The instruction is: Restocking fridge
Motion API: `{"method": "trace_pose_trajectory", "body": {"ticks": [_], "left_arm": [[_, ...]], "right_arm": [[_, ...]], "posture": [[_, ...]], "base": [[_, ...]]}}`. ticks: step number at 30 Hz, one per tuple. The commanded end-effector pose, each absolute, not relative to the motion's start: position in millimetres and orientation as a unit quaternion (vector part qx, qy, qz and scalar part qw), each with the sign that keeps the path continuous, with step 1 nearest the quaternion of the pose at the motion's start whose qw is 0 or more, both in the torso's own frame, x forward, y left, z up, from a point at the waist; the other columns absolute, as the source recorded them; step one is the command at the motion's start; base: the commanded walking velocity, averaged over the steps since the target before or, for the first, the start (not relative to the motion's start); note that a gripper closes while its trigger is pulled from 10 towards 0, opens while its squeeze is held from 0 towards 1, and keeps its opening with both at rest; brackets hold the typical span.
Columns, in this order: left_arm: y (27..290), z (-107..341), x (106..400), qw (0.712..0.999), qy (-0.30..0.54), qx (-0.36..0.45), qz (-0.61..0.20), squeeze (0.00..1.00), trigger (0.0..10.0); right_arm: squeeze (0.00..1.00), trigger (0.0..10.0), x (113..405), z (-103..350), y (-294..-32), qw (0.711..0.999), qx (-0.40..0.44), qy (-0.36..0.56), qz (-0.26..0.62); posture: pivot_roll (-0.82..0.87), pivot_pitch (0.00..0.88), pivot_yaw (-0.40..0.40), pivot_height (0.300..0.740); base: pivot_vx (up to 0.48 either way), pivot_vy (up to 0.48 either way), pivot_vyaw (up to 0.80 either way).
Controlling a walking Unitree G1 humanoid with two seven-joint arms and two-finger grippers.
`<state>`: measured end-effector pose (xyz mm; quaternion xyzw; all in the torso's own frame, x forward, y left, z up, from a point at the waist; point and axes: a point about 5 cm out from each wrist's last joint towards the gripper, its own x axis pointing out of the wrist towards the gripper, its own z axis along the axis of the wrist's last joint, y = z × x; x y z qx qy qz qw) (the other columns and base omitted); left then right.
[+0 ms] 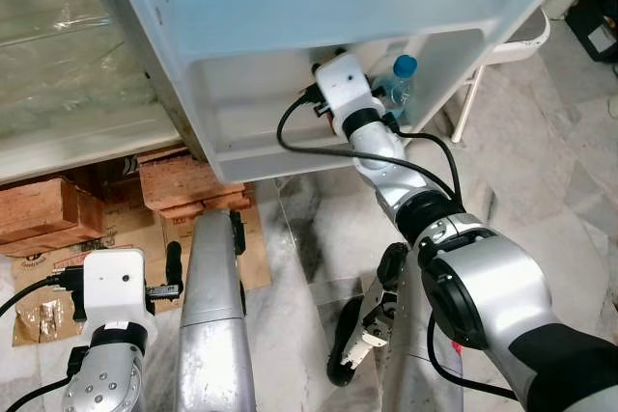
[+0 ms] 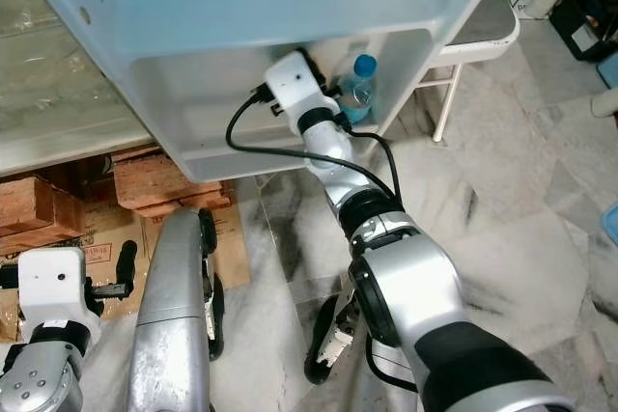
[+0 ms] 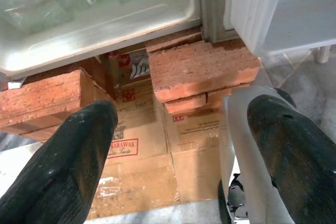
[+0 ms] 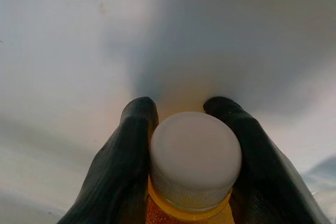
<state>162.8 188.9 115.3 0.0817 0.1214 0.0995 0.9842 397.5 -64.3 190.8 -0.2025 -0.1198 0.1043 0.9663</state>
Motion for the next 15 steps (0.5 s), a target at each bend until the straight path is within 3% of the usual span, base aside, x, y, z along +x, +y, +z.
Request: {"method": "trace_pose_trajectory", "body": {"ticks": [1,10,11,12,15], "left_arm": [[191.2,107.9,158.6,0.98,0.145,0.086,0.103,0.0,10.0],[190.8,106.5,160.2,0.98,0.15,0.087,0.101,0.0,10.0],[190.8,106.0,160.8,0.979,0.151,0.088,0.101,0.0,10.0],[190.9,105.9,161.0,0.979,0.151,0.088,0.101,0.0,10.0],[191.2,105.3,162.2,0.979,0.153,0.09,0.101,0.0,10.0]], "right_arm": [[0.0,10.0,398.7,159.1,-115.9,0.976,-0.214,-0.027,0.024],[0.0,10.0,394.6,139.5,-142.8,0.978,-0.204,0.039,-0.03],[0.89,10.0,393.8,137.5,-147.9,0.976,-0.207,0.046,-0.039],[1.0,10.0,393.7,137.3,-149.0,0.976,-0.209,0.046,-0.04],[1.0,10.0,394.0,138.9,-149.1,0.971,-0.23,0.039,-0.041]], "posture": [[0.33,0.388,-0.086,0.515],[0.33,0.389,-0.087,0.515],[0.33,0.386,-0.087,0.515],[0.33,0.386,-0.087,0.515],[0.32,0.383,-0.086,0.515]], "base": [[0.0,0.0,0.0],[0.0,0.0,0.0],[0.0,0.0,0.0],[0.0,0.0,0.0],[0.0,0.0,0.0]]}}
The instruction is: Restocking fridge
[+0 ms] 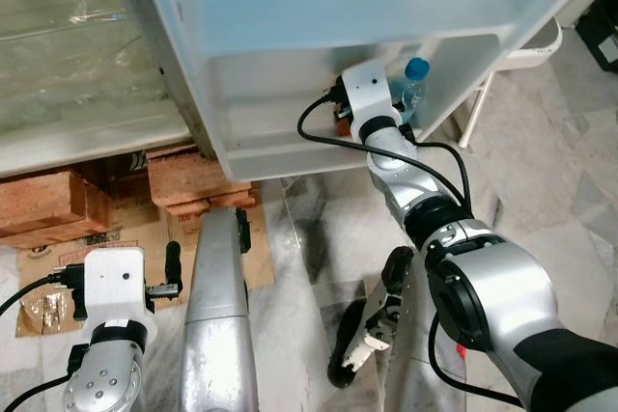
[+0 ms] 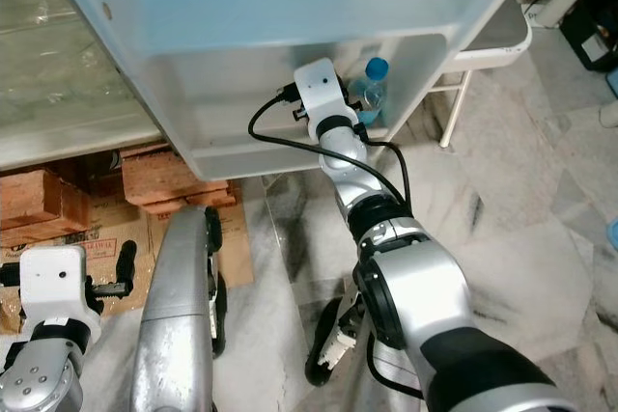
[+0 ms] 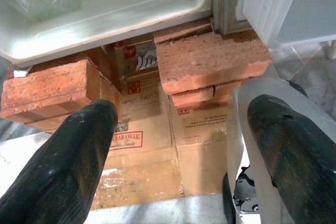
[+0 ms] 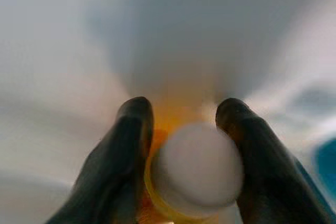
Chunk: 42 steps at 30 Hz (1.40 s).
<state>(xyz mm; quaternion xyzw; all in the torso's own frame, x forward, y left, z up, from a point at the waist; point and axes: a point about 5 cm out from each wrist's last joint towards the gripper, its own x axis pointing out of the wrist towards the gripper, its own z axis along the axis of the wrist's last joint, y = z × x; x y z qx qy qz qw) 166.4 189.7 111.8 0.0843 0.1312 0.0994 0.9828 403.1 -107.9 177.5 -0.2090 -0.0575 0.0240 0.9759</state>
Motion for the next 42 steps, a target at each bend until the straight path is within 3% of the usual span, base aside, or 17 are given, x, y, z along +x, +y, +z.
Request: {"method": "trace_pose_trajectory", "body": {"ticks": [1,6,15,28,42], "left_arm": [[191.3,105.2,162.4,0.979,0.153,0.09,0.101,0.0,10.0],[192.2,104.6,164.2,0.979,0.154,0.093,0.101,0.0,10.0],[191.6,104.7,167.6,0.979,0.15,0.093,0.1,0.0,10.0],[192.4,104.5,172.6,0.98,0.14,0.091,0.108,0.0,10.0],[187.5,101.9,187.9,0.983,0.123,0.081,0.106,0.0,10.0]], "right_arm": [[1.0,10.0,394.1,139.2,-149.1,0.971,-0.234,0.038,-0.041],[1.0,10.0,397.0,152.6,-143.4,0.961,-0.274,-0.013,-0.034],[1.0,10.0,398.4,167.4,-130.8,0.959,-0.275,-0.074,-0.007],[1.0,10.0,392.6,182.2,-102.1,0.966,-0.189,-0.15,0.093],[1.0,10.0,378.8,175.7,-96.9,0.957,-0.106,-0.167,0.211]], "posture": [[0.32,0.383,-0.086,0.515],[0.32,0.376,-0.086,0.515],[0.32,0.366,-0.087,0.515],[0.3,0.338,-0.106,0.515],[0.26,0.283,-0.123,0.515]], "base": [[0.0,0.0,0.0],[0.0,0.0,0.0],[0.0,0.0,0.0],[0.0,0.0,0.0],[0.0,0.0,0.0]]}}
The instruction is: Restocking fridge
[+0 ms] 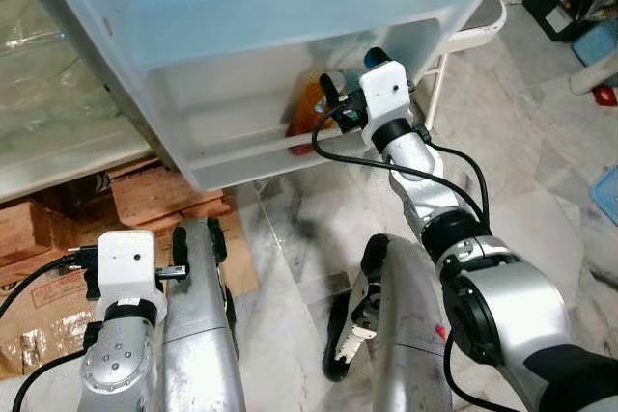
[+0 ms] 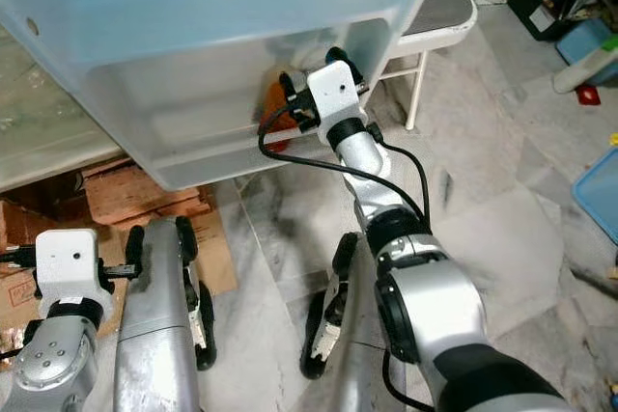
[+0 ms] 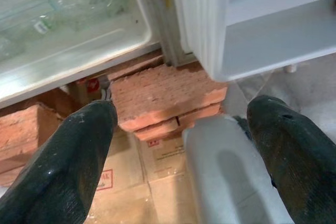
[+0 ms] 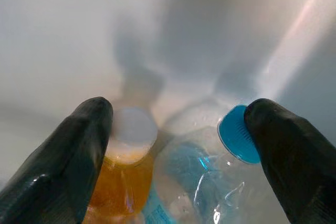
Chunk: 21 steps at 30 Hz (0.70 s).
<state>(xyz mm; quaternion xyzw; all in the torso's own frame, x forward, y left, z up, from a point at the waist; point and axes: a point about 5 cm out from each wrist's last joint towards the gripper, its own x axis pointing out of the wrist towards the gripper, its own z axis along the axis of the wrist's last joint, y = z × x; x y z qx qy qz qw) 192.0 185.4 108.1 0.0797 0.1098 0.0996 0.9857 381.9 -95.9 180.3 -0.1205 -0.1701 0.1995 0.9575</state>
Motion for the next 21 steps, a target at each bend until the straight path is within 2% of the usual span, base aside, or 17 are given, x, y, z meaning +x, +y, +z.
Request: {"method": "trace_pose_trajectory", "body": {"ticks": [1,13,21], "left_arm": [[188.0,102.0,188.6,0.983,0.122,0.082,0.106,0.0,10.0],[189.0,99.3,197.5,0.984,0.111,0.077,0.115,0.0,10.0],[185.3,97.2,205.9,0.986,0.102,0.069,0.113,0.0,10.0]], "right_arm": [[1.0,10.0,377.6,175.0,-96.4,0.956,-0.102,-0.168,0.218],[1.0,10.0,352.3,165.7,-94.7,0.928,-0.068,-0.168,0.325],[1.0,10.0,326.6,143.5,-98.5,0.885,0.019,-0.054,0.462]], "posture": [[0.26,0.279,-0.124,0.515],[0.23,0.231,-0.144,0.515],[0.2,0.21,-0.15,0.515]], "base": [[0.0,0.0,0.0],[0.0,0.0,0.0],[0.0,0.0,0.0]]}}
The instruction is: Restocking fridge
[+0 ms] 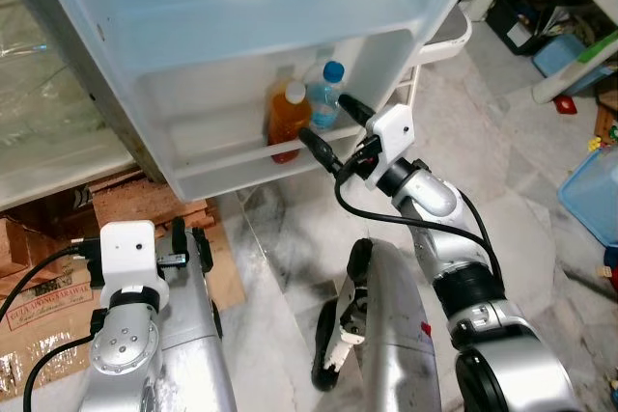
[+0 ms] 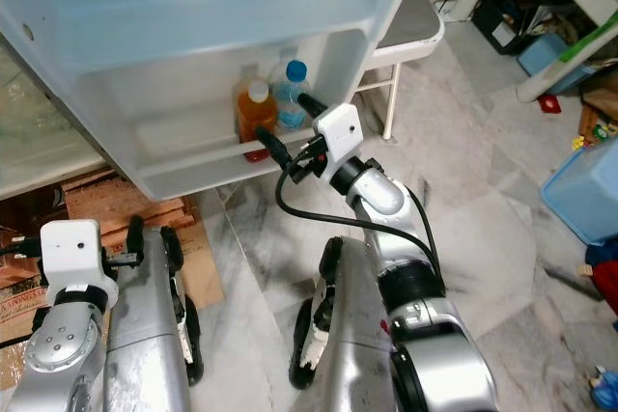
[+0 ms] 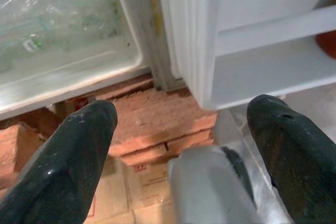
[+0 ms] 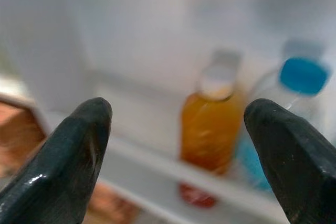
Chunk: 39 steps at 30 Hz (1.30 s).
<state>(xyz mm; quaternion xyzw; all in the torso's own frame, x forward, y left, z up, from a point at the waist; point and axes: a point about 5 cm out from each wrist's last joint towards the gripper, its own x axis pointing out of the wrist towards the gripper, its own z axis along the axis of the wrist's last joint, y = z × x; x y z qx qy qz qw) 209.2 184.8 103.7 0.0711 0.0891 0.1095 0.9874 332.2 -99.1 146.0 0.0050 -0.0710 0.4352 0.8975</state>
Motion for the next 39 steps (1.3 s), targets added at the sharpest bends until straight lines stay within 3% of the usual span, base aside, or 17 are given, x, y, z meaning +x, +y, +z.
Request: {"method": "trace_pose_trajectory", "body": {"ticks": [1,11,12,13,14,15,18,22,26,39], "left_arm": [[185.2,97.0,207.1,0.986,0.101,0.069,0.113,0.0,10.0],[193.1,89.2,212.1,0.983,0.117,0.071,0.12,0.0,10.0],[194.2,85.9,213.0,0.982,0.124,0.073,0.121,0.0,10.0],[194.7,83.6,214.0,0.982,0.128,0.074,0.121,0.0,10.0],[194.5,80.9,215.7,0.982,0.13,0.071,0.12,0.0,10.0],[194.2,79.9,216.0,0.982,0.131,0.07,0.12,0.0,10.0],[193.9,77.3,216.0,0.982,0.133,0.067,0.12,0.0,10.0],[191.9,70.5,211.3,0.984,0.13,0.062,0.102,0.0,10.0],[196.8,65.3,210.3,0.984,0.129,0.067,0.1,0.0,10.0],[188.8,58.9,226.4,0.989,0.115,0.064,0.067,0.0,10.0]], "right_arm": [[1.0,10.0,324.6,141.7,-98.2,0.882,0.021,-0.047,0.469],[1.0,10.0,297.0,106.7,-94.2,0.859,-0.005,0.041,0.51],[0.82,10.0,292.0,104.8,-94.5,0.852,-0.002,0.05,0.521],[0.82,10.0,288.6,104.6,-95.0,0.847,0.001,0.059,0.529],[0.36,10.0,284.7,104.4,-96.7,0.843,0.01,0.07,0.534],[0.0,10.0,283.7,105.0,-98.2,0.845,0.019,0.068,0.53],[0.0,10.0,283.1,105.4,-101.1,0.856,0.028,0.061,0.513],[0.0,10.0,282.5,101.3,-118.5,0.922,0.053,0.045,0.381],[0.0,10.0,277.4,95.7,-126.0,0.946,0.034,0.037,0.321],[0.0,10.0,285.8,93.6,-138.2,0.984,0.042,0.021,0.169]], "posture": [[0.2,0.207,-0.15,0.515],[0.18,0.155,-0.133,0.515],[0.17,0.142,-0.128,0.515],[0.17,0.139,-0.126,0.515],[0.15,0.124,-0.117,0.515],[0.14,0.116,-0.114,0.515],[0.13,0.1,-0.108,0.515],[0.13,0.055,-0.101,0.515],[0.12,0.001,-0.096,0.515],[0.07,0.0,-0.059,0.515]], "base": [[0.0,0.0,0.0],[0.0,0.0,0.0],[0.0,0.0,0.0],[0.0,0.0,0.0],[0.0,0.0,0.0],[0.0,0.0,0.0],[0.0,0.0,0.0],[0.0,0.0,0.0],[0.0,0.0,0.0],[0.0,0.0,0.0]]}}
